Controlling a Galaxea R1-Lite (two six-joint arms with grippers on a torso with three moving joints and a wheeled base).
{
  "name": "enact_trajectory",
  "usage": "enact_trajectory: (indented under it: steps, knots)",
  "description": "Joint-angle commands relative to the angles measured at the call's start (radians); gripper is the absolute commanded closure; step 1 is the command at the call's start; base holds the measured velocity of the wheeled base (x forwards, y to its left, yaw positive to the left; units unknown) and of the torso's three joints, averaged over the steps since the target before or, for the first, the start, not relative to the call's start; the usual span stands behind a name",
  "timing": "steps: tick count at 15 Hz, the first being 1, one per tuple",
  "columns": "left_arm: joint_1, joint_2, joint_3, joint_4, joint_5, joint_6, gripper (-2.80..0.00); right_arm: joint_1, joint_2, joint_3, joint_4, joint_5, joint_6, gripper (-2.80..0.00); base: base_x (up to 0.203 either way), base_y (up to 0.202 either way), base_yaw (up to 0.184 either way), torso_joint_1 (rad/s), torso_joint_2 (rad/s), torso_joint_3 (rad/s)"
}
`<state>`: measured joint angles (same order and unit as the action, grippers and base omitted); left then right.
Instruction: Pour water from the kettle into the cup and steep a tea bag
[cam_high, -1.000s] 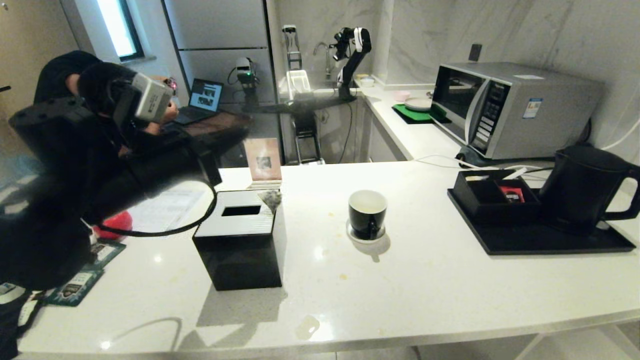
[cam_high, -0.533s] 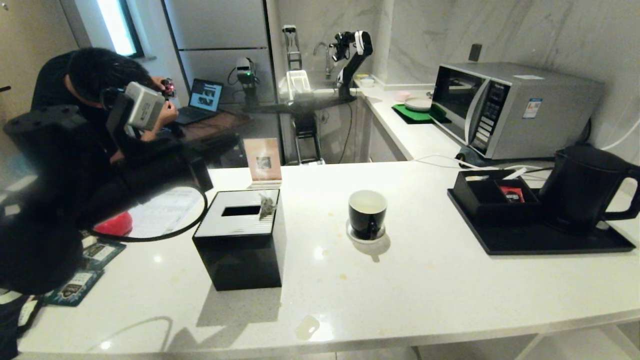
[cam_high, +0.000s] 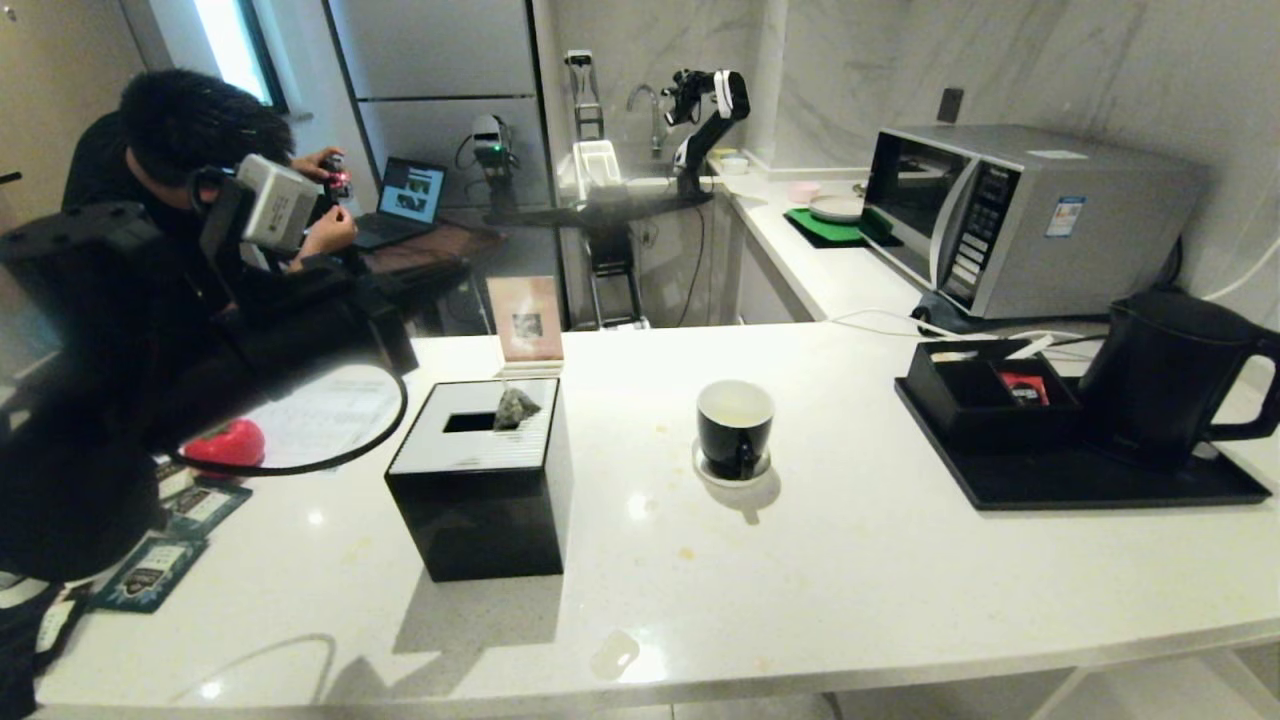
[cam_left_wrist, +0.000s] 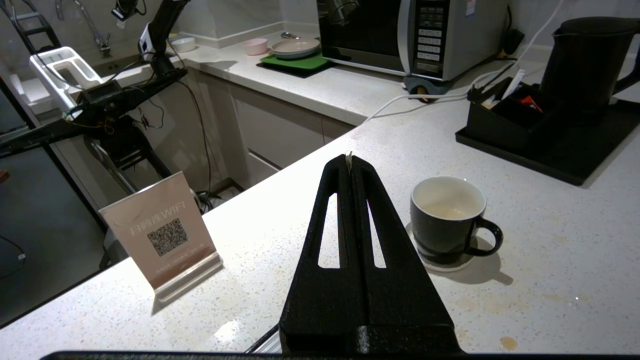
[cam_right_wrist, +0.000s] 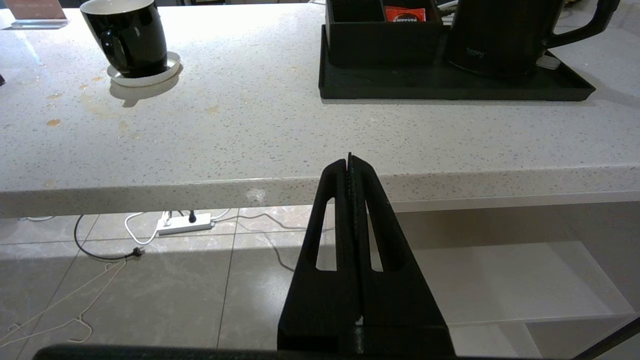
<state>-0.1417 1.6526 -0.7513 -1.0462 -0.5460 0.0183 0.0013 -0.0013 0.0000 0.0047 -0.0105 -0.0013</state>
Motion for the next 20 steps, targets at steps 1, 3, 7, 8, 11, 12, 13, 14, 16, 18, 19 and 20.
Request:
enact_trajectory:
  steps: [1,3,7,8,11,12,13,14,16,18,19,20]
  knots:
    - [0.012,0.001,0.001,-0.006,-0.004,0.0,0.0,0.0,0.001,0.0,0.0,0.0,0.0,0.0,0.0,0.0,0.0,0.0,0.0,0.0]
    - [0.016,0.005,0.0,-0.006,-0.005,0.0,0.0,0.0,0.001,0.0,0.0,0.0,0.0,0.0,0.0,0.0,0.0,0.0,0.0,0.0]
    - [0.028,0.021,-0.008,-0.006,-0.005,0.0,0.0,0.0,0.001,0.0,0.0,0.0,0.0,0.0,0.0,0.0,0.0,0.0,0.0,0.0]
    - [0.03,0.024,-0.008,-0.006,-0.015,0.0,0.0,0.0,0.001,0.0,0.0,0.0,0.0,0.0,0.0,0.0,0.0,0.0,0.0,0.0]
    - [0.044,0.03,-0.008,-0.006,-0.045,0.0,0.0,0.0,0.001,0.0,0.0,0.0,0.0,0.0,0.0,0.0,0.0,0.0,0.0,0.0]
    - [0.048,0.033,-0.008,-0.006,-0.045,0.0,0.0,0.0,0.001,0.0,0.001,0.0,0.0,0.0,0.0,0.0,0.0,0.0,0.0,0.0]
    - [0.057,0.036,-0.008,-0.006,-0.046,0.0,0.0,0.0,0.001,0.0,0.0,0.0,0.0,0.0,0.0,0.0,0.0,0.0,0.0,0.0]
    - [0.064,0.041,-0.008,-0.006,-0.047,0.0,0.0,0.0,0.001,0.0,0.0,0.0,0.0,0.0,0.0,0.0,0.0,0.0,0.0,0.0]
    - [0.07,0.042,-0.005,-0.008,-0.048,0.001,0.0,0.0,0.001,0.0,0.001,0.0,0.0,0.0,0.0,0.0,0.0,0.0,0.0,0.0]
    - [0.067,0.04,0.003,-0.011,-0.048,0.002,0.0,0.0,0.001,0.0,0.0,0.0,0.0,0.0,0.0,0.0,0.0,0.0,0.0,0.0]
    - [0.065,0.036,0.006,-0.011,-0.048,0.002,0.0,0.0,0.001,0.0,0.0,0.0,0.0,0.0,0.0,0.0,0.0,0.0,0.0,0.0]
    - [0.065,0.036,0.009,-0.011,-0.048,0.002,0.0,0.0,0.001,0.0,0.001,0.0,0.0,0.0,0.0,0.0,0.0,0.0,0.0,0.0]
